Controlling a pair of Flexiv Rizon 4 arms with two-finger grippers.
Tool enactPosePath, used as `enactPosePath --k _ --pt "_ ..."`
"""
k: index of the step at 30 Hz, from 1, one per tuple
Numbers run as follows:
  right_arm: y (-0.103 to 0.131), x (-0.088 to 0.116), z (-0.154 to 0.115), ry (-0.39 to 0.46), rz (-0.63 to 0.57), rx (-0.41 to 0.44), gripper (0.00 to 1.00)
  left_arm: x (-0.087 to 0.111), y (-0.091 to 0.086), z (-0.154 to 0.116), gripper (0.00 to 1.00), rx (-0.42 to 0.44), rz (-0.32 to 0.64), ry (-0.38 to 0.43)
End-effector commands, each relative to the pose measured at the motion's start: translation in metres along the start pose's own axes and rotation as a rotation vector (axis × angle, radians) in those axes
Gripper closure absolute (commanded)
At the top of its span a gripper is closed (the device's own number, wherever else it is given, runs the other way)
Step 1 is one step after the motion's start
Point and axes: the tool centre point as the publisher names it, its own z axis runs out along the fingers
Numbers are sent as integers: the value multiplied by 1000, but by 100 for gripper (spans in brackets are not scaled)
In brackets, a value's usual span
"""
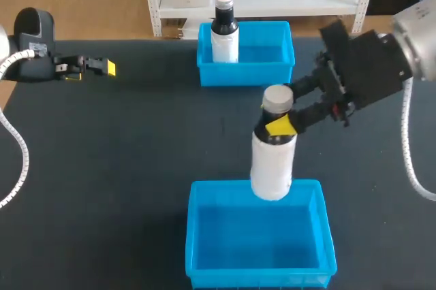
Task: Pick up the bottle, and place it in the far bin if it is heavy, or in the near bin if it is light.
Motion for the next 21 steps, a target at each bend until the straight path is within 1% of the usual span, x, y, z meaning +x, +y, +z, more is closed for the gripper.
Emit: enactPosePath --k 1,8,21 --pt "-6 -2 20 -5 -15 -38 100 0 0 0 0 0 0 0" --pt "-2 -2 40 -26 -38 -100 100 0 0 0 0 0 0 0" --pt "1 15 70 -22 -55 -191 100 0 0 0 0 0 0 0"
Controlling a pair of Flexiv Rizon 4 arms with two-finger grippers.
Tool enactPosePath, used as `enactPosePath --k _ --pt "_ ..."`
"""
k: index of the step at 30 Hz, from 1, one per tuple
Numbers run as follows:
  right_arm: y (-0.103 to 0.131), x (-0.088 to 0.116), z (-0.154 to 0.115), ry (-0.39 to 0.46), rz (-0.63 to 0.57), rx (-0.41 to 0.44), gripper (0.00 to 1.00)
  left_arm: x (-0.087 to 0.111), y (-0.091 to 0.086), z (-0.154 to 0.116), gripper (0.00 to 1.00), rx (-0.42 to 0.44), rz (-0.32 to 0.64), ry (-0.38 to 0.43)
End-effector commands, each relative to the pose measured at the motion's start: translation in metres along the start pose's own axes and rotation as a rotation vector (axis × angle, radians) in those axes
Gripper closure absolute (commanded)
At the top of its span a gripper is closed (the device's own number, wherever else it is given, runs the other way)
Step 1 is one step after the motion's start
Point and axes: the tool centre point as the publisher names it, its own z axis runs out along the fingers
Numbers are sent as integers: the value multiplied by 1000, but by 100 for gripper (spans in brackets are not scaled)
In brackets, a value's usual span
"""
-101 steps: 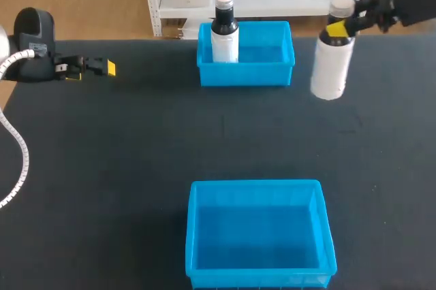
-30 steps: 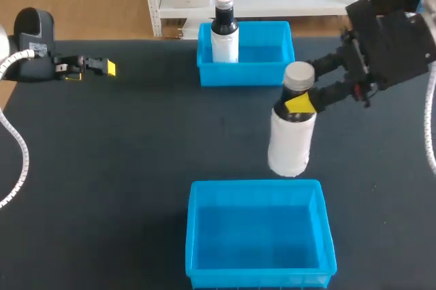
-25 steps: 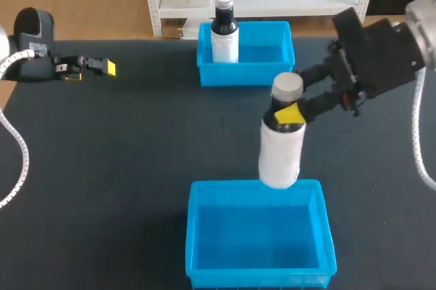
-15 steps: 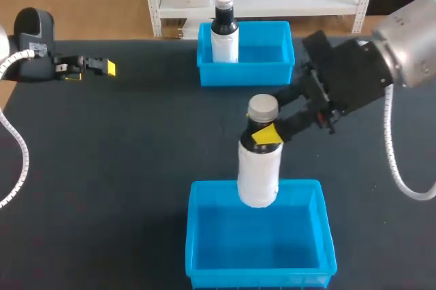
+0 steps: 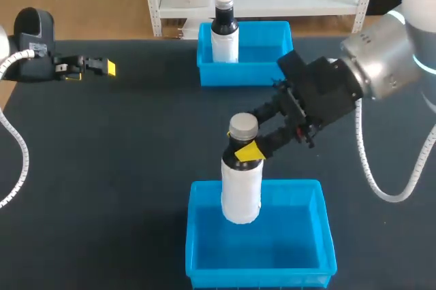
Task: Pick up the bottle, and place it in the far bin if it is heavy, or in the near bin if it is light.
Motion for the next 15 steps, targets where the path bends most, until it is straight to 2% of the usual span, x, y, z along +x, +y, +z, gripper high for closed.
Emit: enactPosePath --k 1,15 --pt "-7 2 11 1 -15 -35 100 0 0 0 0 0 0 0" --pt "-2 15 31 36 -83 -91 100 0 0 0 0 0 0 0"
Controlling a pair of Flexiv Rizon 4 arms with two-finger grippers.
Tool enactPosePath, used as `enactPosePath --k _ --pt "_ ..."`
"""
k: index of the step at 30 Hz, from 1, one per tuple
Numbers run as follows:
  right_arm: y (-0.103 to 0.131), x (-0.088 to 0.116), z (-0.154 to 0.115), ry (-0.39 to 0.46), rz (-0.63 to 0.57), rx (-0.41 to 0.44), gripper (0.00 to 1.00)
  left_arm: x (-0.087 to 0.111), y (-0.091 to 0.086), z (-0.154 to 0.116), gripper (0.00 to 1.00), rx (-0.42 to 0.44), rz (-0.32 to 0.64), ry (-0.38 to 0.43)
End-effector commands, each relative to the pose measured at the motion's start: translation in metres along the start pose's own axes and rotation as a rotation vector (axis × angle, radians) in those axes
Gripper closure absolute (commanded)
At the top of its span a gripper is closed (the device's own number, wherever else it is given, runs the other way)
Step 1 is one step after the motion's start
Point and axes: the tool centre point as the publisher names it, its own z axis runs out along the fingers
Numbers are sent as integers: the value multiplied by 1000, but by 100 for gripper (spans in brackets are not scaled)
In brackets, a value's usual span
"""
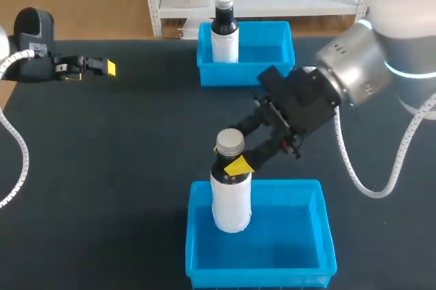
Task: Pick up the bottle, and place it in the far bin if it is heavy, or in the near bin if it is light.
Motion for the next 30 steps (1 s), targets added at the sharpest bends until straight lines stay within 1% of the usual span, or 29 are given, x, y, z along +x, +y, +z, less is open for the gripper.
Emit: enactPosePath --k 1,9,23,24,26,29,30 --pt "-3 3 5 0 -5 -12 100 0 0 0 0 0 0 0" --pt "-5 10 10 2 -11 -25 100 0 0 0 0 0 0 0" --pt "-7 15 13 8 -14 -39 100 0 0 0 0 0 0 0" --pt "-7 15 13 9 -14 -40 94 0 0 0 0 0 0 0" --pt "-7 16 14 11 -12 -42 86 0 0 0 0 0 0 0" --pt "-7 17 15 16 -10 -46 80 0 0 0 0 0 0 0" --pt "-7 17 15 19 -11 -48 75 0 0 0 0 0 0 0"
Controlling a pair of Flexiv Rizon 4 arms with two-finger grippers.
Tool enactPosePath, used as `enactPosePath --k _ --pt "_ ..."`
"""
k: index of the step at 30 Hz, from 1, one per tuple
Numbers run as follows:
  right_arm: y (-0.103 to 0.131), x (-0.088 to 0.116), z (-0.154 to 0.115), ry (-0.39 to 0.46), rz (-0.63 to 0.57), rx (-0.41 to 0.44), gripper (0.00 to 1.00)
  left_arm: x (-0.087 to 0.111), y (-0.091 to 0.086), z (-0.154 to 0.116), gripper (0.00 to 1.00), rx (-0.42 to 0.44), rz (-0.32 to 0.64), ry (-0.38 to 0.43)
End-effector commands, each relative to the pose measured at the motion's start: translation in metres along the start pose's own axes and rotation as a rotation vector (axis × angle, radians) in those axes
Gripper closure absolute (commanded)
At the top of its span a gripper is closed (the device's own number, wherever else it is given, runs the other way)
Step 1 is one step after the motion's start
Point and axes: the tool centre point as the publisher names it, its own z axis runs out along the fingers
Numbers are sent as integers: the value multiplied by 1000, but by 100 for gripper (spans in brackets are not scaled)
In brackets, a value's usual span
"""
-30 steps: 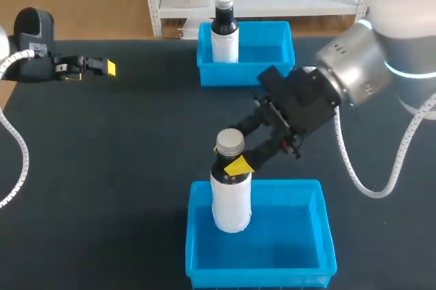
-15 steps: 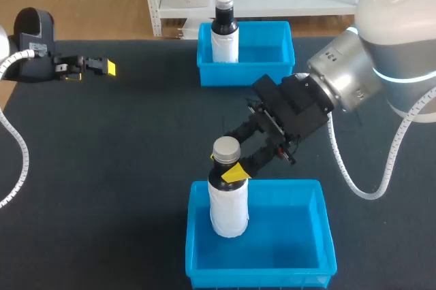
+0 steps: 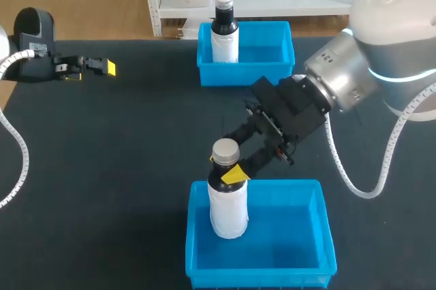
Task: Pick up the bottle, and place it in the far bin if it is heavy, or in the near bin if it is light.
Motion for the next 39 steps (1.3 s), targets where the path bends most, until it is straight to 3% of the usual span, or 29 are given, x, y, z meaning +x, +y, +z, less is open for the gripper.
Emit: enactPosePath --k 1,4,6,7,17,26,39 --pt "-2 1 1 7 -1 -9 64 0 0 0 0 0 0 0" --pt "-2 1 2 10 -2 -11 49 0 0 0 0 0 0 0" --pt "-2 2 2 12 -1 -13 11 0 0 0 0 0 0 0" --pt "-2 2 2 13 0 -14 0 0 0 0 0 0 0 0" --pt "-4 8 -16 57 17 -2 0 0 0 0 0 0 0 0" --pt "-14 31 -79 111 88 102 0 0 0 0 0 0 0 0" --pt "-83 65 -147 108 364 270 0 0 0 0 0 0 0 0"
